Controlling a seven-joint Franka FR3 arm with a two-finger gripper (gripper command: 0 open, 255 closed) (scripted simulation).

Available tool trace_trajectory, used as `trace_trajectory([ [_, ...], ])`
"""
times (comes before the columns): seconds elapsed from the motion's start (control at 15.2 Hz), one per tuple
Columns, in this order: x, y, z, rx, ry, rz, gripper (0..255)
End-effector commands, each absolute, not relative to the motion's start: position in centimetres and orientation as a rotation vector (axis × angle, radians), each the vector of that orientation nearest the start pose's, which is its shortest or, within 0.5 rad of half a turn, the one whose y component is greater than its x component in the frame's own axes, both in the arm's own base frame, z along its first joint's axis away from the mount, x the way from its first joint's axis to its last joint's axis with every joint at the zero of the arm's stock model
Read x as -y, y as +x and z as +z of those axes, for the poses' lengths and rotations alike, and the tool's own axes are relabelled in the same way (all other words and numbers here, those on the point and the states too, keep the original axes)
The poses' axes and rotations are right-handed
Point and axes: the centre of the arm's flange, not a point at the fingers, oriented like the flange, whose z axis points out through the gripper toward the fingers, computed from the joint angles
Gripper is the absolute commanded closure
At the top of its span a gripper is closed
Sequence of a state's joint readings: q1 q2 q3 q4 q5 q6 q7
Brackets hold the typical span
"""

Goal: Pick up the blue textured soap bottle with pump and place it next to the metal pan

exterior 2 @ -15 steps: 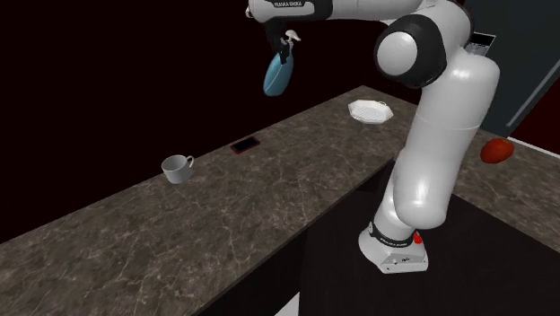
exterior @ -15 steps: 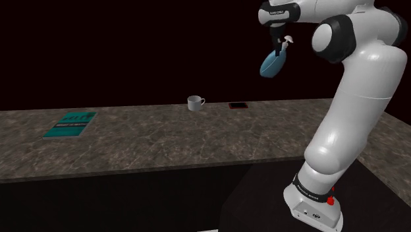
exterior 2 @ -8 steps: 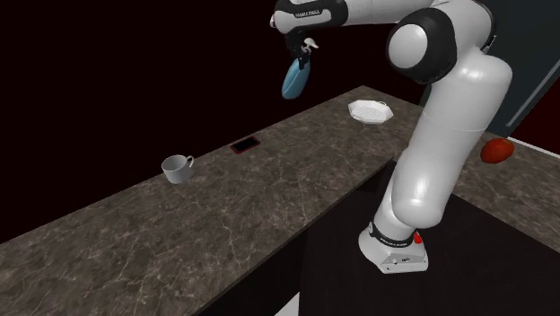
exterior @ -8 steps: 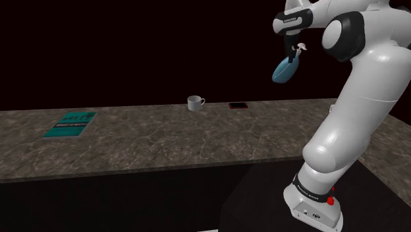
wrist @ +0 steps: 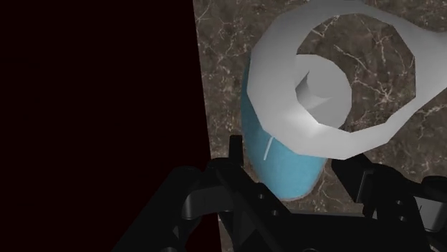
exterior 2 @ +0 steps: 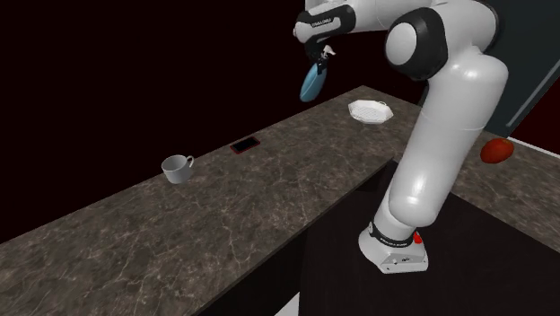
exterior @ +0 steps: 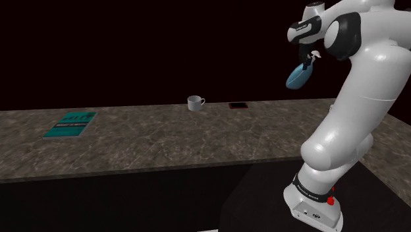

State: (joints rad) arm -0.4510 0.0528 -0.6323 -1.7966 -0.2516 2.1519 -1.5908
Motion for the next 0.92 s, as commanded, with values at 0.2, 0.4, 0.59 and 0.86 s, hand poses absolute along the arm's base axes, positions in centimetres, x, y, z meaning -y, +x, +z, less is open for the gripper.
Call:
trace_trajectory([
  [0.2,57.2,22.9,52.6,1.064,-3.324,0.321,255],
  [0.4,59.4,19.9,51.1,1.064,-3.324,0.321,255],
  [0.59,61.6,17.0,49.7,1.064,-3.324,0.321,255],
  [0.86,64.5,13.0,47.8,1.064,-3.324,0.321,255],
])
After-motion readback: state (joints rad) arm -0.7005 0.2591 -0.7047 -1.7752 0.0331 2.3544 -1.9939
